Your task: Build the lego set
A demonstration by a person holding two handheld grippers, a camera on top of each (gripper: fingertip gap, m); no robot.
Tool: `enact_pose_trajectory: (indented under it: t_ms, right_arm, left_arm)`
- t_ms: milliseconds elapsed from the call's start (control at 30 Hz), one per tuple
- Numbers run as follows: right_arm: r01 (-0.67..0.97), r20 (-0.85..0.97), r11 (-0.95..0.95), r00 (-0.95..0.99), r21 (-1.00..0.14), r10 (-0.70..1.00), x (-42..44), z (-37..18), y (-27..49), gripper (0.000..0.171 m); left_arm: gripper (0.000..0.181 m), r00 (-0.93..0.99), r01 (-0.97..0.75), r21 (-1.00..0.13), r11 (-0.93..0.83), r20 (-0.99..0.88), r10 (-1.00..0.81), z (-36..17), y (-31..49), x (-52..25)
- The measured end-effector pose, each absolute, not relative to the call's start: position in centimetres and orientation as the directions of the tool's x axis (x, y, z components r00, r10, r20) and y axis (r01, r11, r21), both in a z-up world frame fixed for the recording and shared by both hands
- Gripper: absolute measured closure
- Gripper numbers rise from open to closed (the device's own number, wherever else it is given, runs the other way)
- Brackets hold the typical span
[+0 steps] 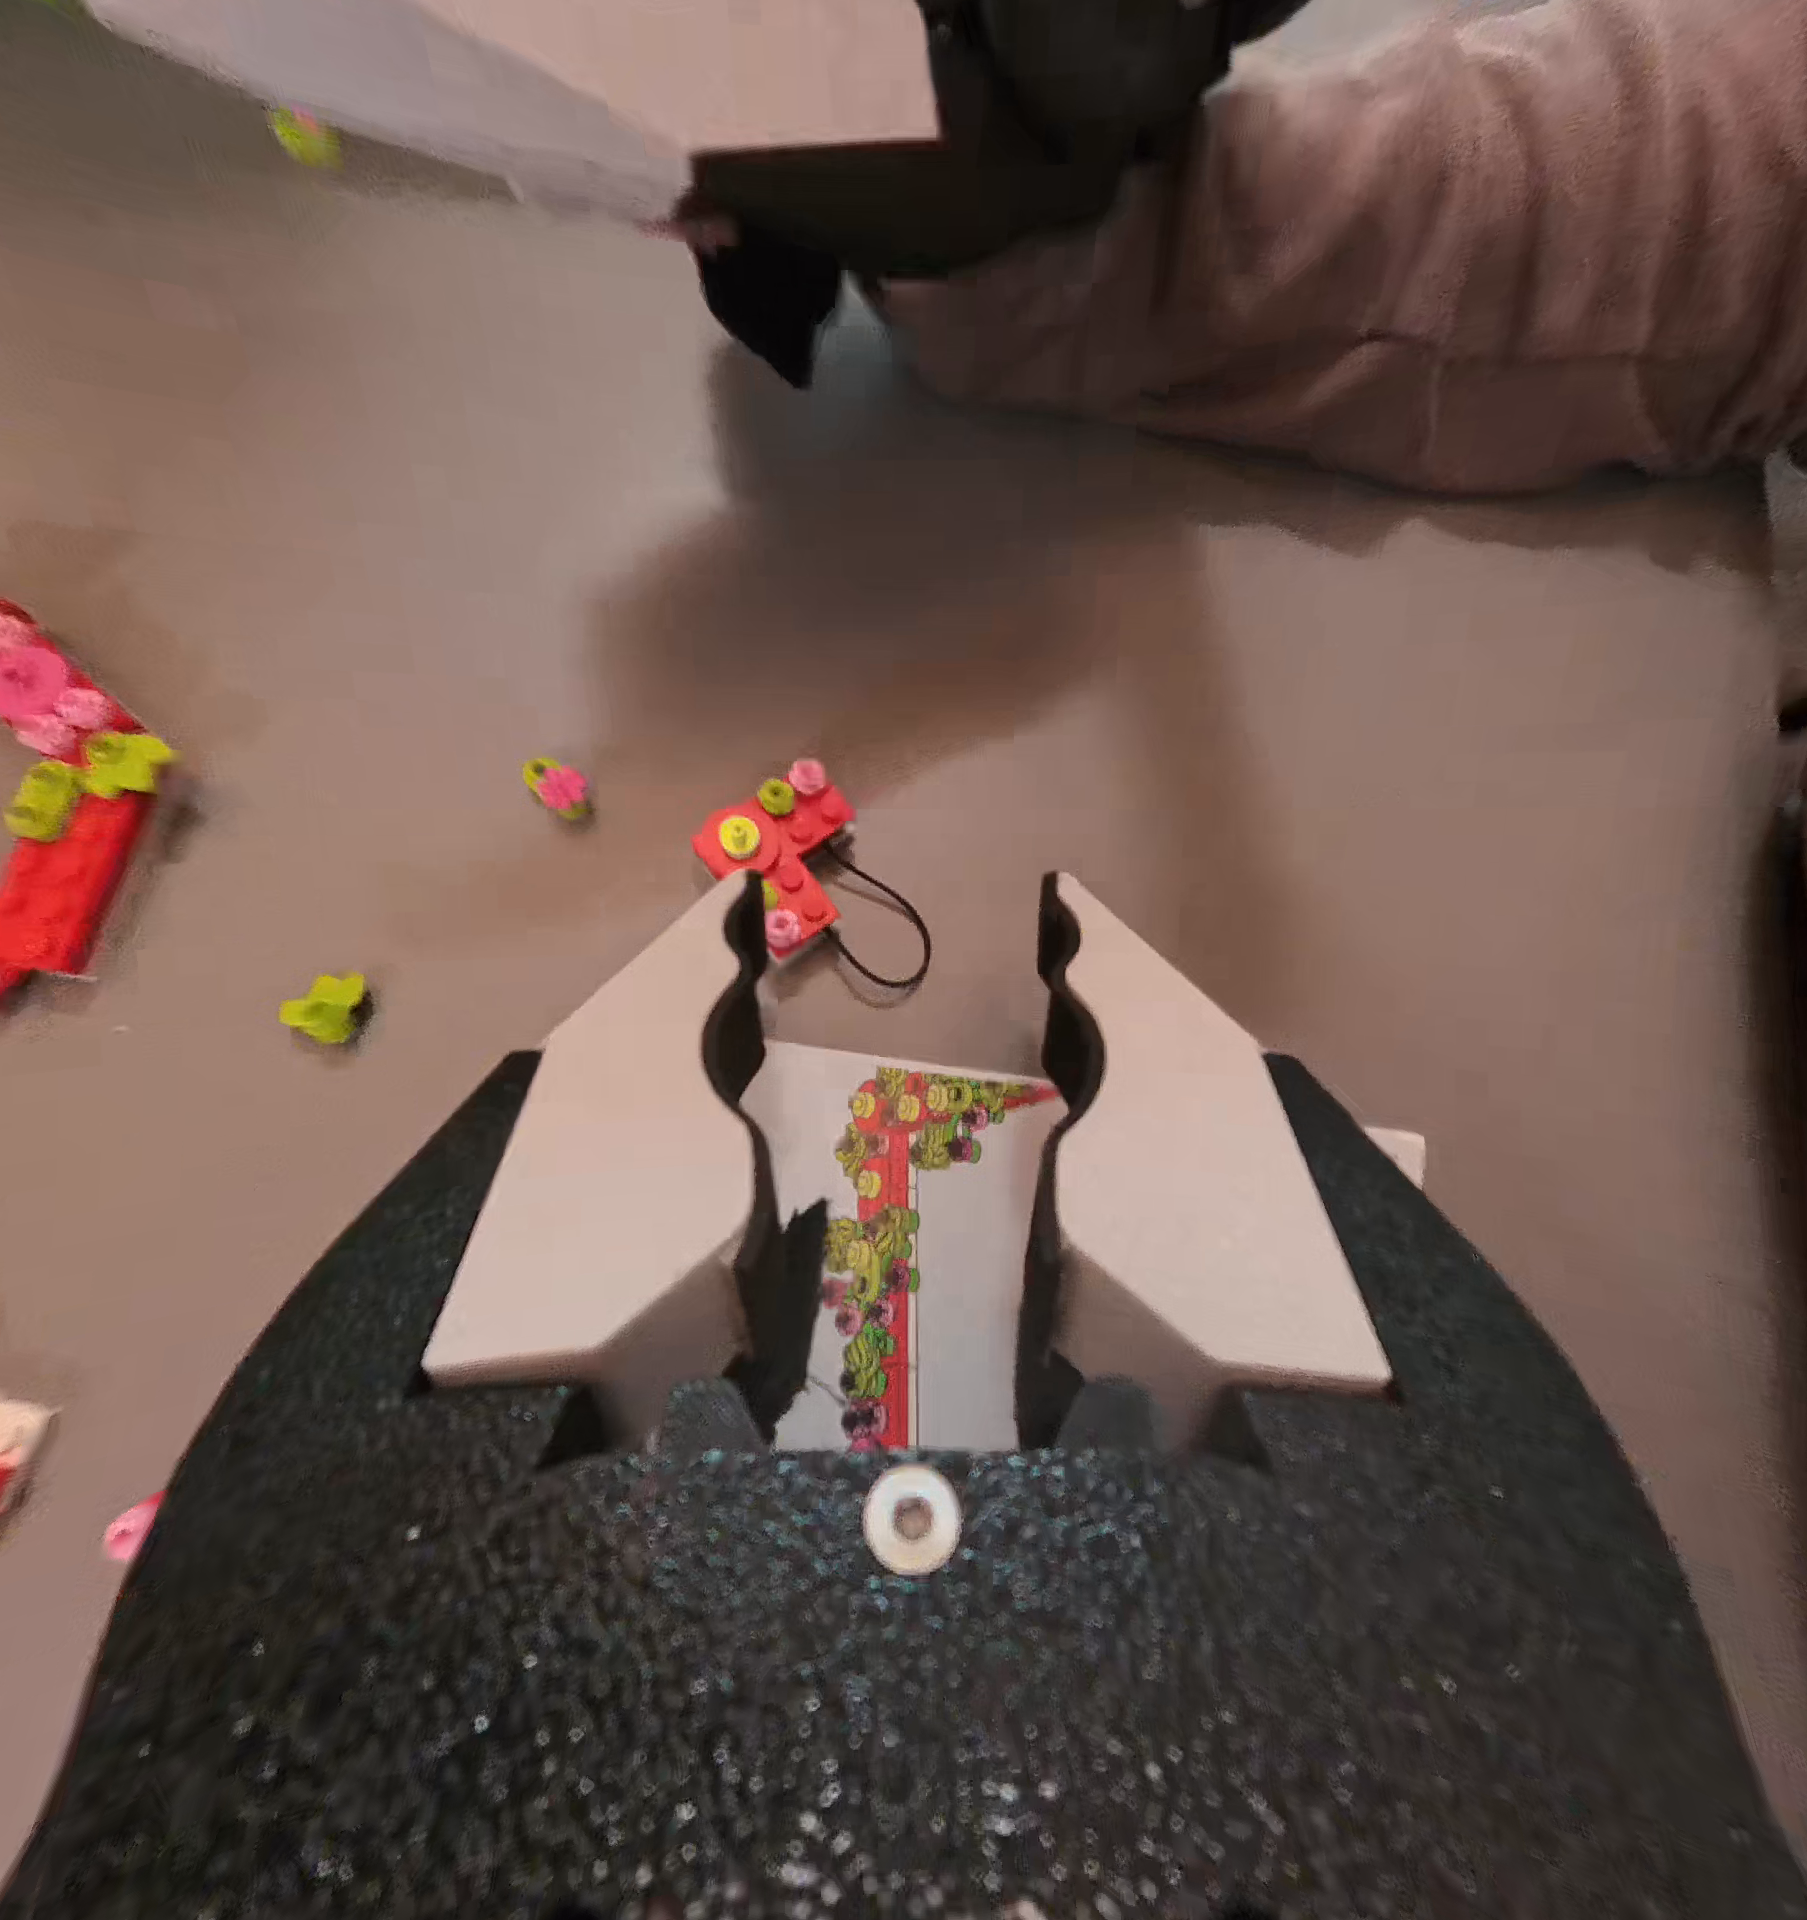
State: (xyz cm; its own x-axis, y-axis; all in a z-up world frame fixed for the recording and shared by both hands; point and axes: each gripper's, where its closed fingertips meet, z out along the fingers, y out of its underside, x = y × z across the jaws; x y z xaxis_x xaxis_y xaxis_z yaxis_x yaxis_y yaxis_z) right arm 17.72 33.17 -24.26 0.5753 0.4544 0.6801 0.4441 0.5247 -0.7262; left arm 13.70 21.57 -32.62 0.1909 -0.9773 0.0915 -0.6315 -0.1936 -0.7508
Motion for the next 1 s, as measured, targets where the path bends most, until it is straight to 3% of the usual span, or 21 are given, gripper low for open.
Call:
enact_pose_trajectory:
  t_ms: [33,100,167,367,600,800,967,1000]
  right_arm:
    - [0.324,0.568,0.483,0.622,-0.814,0.540,17.6,-23.5,32.7,0.171]
    - [0.017,0.259,0.336,0.672,-0.942,0.693,18.0,-21.6,32.0,0.171]
    - [-0.133,0.112,0.251,0.637,-0.959,0.763,18.0,-21.3,31.1,0.171]
    - [-0.503,-0.258,-0.121,0.213,-0.856,0.942,16.2,-19.7,24.8,0.171]
    - [-0.531,-0.336,-0.335,-0.100,-0.778,0.937,15.1,-18.9,21.2,0.171]
    - [-0.504,-0.301,-0.328,-0.138,-0.799,0.944,14.6,-18.8,20.3,0.171]
    - [-0.499,-0.248,-0.270,-0.111,-0.824,0.962,14.9,-18.8,20.3,0.171]
    - [-0.507,-0.223,-0.224,-0.063,-0.832,0.973,15.3,-18.8,20.7,0.159]
  left_arm:
    - [0.131,0.218,-0.601,-0.782,-0.167,0.041,-0.975,-31.8,22.0,13.9]
    - [0.136,0.303,-0.510,-0.851,-0.126,-0.041,-0.952,-29.5,23.1,14.1]
    - [0.142,0.403,-0.401,-0.910,-0.109,-0.069,-0.913,-27.0,24.0,13.9]
    - [0.153,0.553,-0.125,-0.990,-0.065,-0.015,-0.833,-21.2,24.1,13.0]
    - [0.161,0.476,0.018,-0.996,-0.087,0.085,-0.875,-20.0,21.3,14.8]
    - [0.180,0.405,0.070,-0.994,-0.089,0.109,-0.908,-19.6,20.1,15.3]
    - [0.181,0.376,0.032,-0.997,-0.073,0.080,-0.923,-19.5,20.0,15.6]
    - [0.181,0.368,-0.003,-0.997,-0.075,0.068,-0.928,-19.7,20.1,15.8]
